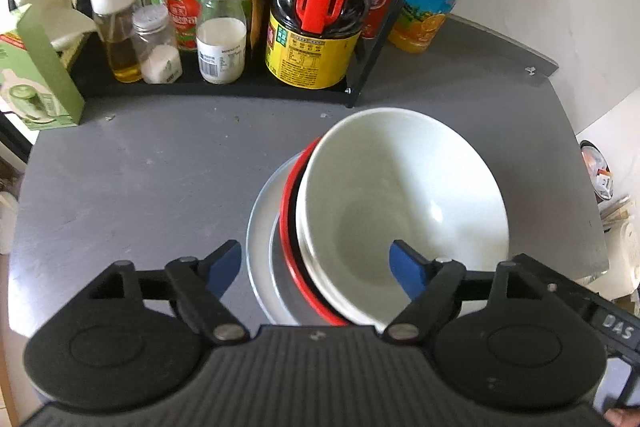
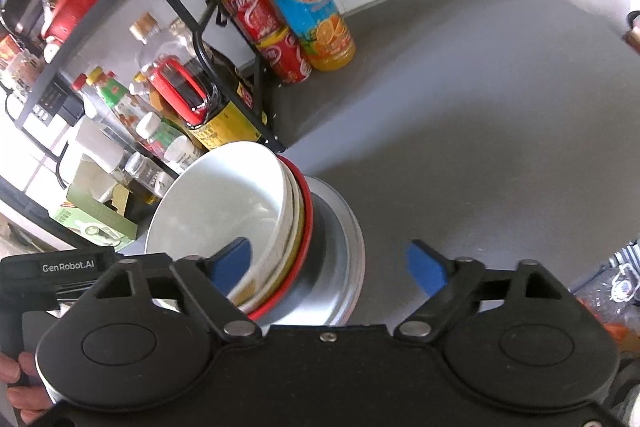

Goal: Organize plates and bowls

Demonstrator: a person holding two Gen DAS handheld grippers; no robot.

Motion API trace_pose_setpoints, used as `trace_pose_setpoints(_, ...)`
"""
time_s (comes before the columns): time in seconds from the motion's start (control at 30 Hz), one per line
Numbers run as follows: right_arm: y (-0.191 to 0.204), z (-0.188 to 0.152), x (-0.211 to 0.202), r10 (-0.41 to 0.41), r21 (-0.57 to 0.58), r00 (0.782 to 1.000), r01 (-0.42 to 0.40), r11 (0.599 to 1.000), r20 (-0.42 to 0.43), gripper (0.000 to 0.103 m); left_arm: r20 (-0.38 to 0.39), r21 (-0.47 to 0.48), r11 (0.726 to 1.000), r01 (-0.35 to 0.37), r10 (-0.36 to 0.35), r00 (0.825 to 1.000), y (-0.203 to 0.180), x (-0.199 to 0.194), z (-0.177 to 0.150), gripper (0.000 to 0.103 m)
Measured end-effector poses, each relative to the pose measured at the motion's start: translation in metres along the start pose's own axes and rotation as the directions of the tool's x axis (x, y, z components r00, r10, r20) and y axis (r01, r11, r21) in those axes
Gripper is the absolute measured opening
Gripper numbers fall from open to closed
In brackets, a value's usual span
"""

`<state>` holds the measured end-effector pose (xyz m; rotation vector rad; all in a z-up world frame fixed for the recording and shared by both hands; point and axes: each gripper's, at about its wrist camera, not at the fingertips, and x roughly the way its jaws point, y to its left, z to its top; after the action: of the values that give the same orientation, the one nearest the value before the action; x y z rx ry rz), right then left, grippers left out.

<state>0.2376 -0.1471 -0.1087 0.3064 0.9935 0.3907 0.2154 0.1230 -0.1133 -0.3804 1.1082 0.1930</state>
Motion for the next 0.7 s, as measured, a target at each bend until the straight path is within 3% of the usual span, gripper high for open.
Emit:
trace_pose_setpoints(0.2,-0.01,-0.016,-0.043,-0.035,-0.008,0.998,0.036,0.999,0.056,0.103,0.035,0.001,1.0,-0.025,0.025,0.999,-0.005,-0.035,-0.03,0.086)
trace_pose_setpoints(0.4,-0.023,-0.034,-0.08,-0.047,0.02,0.994,0.045,0.999,0.098,0.103,0.072,0.035,0.999,-0.006,0.003,0.997,-0.012,-0.061,-0.059,0.09)
trace_pose_setpoints(0.57,-0.018,-0.049,-0.106,-0.082,0.017,0.987,0.081,0.997,0.139,0.103,0.112,0.041,0.999,0.01,-0.015,0.994,-0.01,-0.084,-0.079,0.102)
trace_pose_setpoints(0.7,-0.011,-0.061,-0.122,-0.129,0.012,0.979,0.128,0.992,0.16,0.103,0.143,0.059,0.998,0.014,-0.022,0.99,-0.009,-0.103,-0.096,0.103)
